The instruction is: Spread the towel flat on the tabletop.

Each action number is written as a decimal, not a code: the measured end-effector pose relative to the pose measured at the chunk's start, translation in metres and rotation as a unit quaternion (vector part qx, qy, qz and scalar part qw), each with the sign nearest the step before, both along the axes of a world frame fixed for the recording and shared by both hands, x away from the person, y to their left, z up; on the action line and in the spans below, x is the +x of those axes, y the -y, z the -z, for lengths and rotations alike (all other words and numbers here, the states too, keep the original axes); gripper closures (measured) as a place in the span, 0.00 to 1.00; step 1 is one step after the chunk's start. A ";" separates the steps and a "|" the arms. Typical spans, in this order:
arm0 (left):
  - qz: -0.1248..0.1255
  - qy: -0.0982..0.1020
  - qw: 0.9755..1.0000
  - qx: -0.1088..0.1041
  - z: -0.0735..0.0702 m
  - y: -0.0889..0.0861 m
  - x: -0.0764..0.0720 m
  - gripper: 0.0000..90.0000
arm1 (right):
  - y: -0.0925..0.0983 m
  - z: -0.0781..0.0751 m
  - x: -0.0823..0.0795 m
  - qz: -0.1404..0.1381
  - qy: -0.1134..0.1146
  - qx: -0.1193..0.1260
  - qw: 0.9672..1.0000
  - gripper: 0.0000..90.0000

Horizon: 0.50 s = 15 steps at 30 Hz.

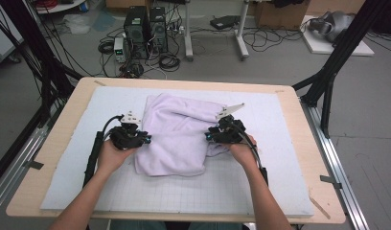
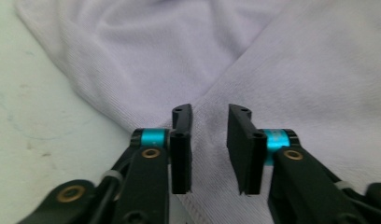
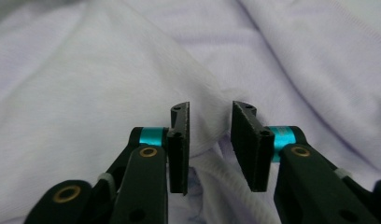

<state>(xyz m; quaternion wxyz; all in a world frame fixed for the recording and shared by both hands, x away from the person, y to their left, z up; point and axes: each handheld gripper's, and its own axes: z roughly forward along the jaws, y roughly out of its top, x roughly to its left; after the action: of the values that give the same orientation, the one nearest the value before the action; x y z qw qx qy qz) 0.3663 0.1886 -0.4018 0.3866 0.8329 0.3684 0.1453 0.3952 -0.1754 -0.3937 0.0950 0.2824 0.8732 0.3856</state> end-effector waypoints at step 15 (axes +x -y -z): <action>0.058 -0.003 0.998 0.028 0.023 -0.007 -0.052 0.65 | -0.003 0.008 -0.084 -0.072 0.029 0.031 0.997 0.63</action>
<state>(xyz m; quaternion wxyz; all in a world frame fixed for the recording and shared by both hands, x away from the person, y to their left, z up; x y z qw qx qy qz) 0.3140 0.1956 -0.4244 0.3695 0.8641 0.3162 0.1300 0.3109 -0.1721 -0.4019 0.0832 0.2103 0.8760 0.4260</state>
